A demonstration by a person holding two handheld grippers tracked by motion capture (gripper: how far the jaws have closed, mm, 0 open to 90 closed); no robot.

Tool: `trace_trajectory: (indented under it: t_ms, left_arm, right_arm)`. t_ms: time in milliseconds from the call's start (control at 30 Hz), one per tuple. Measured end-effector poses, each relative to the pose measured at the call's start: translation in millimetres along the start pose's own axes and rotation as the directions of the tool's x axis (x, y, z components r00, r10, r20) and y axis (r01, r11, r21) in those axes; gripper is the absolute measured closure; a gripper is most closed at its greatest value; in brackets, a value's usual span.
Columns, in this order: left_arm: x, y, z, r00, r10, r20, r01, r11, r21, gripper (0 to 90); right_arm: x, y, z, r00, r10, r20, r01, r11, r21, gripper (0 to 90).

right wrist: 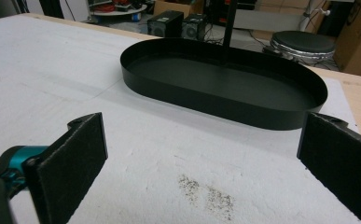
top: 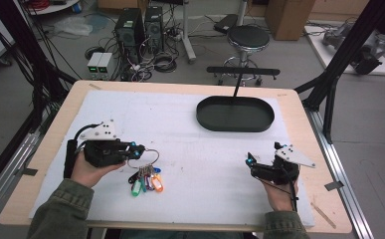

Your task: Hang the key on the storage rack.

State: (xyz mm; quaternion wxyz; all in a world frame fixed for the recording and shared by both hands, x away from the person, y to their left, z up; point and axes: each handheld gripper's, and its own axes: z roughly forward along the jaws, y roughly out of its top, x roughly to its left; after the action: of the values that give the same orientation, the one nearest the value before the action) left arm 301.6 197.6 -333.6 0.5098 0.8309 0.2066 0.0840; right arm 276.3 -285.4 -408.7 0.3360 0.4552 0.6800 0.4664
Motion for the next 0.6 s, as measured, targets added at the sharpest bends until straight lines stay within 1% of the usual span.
trace_trajectory:
  t_ms: [100,167,200,233,267,300,367,400,433,533,567,600]
  left_arm:
    - [0.4,6.9,0.0,1.0000,-0.001,0.005,0.001,0.9999,-0.014,86.4]
    - [1.0,15.5,0.0,0.9999,0.013,0.003,-0.013,0.9998,-0.018,86.4]
    - [1.0,15.5,0.0,0.9999,0.013,0.003,-0.013,0.9998,-0.018,86.4]
    - [1.7,21.8,0.3,0.9998,0.022,0.001,-0.022,0.9996,-0.015,86.5]
    - [2.6,24.7,0.3,0.9996,0.027,0.002,-0.027,0.9995,-0.016,86.4]
    - [2.6,24.7,0.3,0.9996,0.027,0.002,-0.027,0.9995,-0.016,86.5]
    - [4.9,31.4,0.3,0.9996,0.029,0.006,-0.029,0.9994,-0.021,86.4]
    - [4.9,31.4,0.3,0.9996,0.029,0.006,-0.029,0.9994,-0.021,86.5]
    - [7.0,34.9,-0.1,0.9996,0.027,0.007,-0.027,0.9994,-0.023,86.4]
    - [9.2,38.3,-1.0,0.9997,0.022,0.006,-0.022,0.9993,-0.029,86.4]
    - [10.2,39.6,-1.6,0.9998,0.018,0.003,-0.017,0.9991,-0.039,86.4]
    - [13.3,41.5,-3.3,1.0000,0.002,0.007,-0.001,0.9975,-0.071,86.4]
  right_arm:
    - [0.2,0.1,0.0,1.0000,-0.001,-0.003,0.001,1.000,0.000,0.5]
    - [0.4,0.1,0.1,1.0000,-0.001,-0.002,0.001,1.000,-0.001,0.5]
    - [0.3,0.1,0.0,1.0000,-0.001,-0.002,0.001,1.000,-0.001,0.5]
    - [0.2,0.0,-0.1,1.0000,-0.002,-0.002,0.002,1.000,-0.001,0.5]
    - [0.2,0.0,-0.1,1.0000,-0.001,-0.003,0.001,1.000,-0.001,0.5]
    - [0.1,0.0,-0.1,1.0000,-0.002,-0.003,0.002,1.000,-0.001,0.5]
    - [0.2,0.0,-0.1,1.0000,-0.001,-0.004,0.001,1.000,-0.001,0.5]
    - [0.1,0.0,-0.1,1.0000,-0.001,-0.004,0.001,1.000,-0.001,0.5]
    - [0.6,0.0,-0.2,1.0000,0.003,-0.006,-0.003,1.000,0.001,0.5]
    - [0.9,0.0,-0.2,1.0000,0.002,-0.007,-0.002,1.000,0.002,0.5]
    - [0.9,0.0,-0.2,1.0000,0.002,-0.007,-0.002,1.000,0.002,0.5]
    - [1.3,0.1,-0.1,1.0000,0.003,-0.009,-0.003,1.000,0.001,0.5]
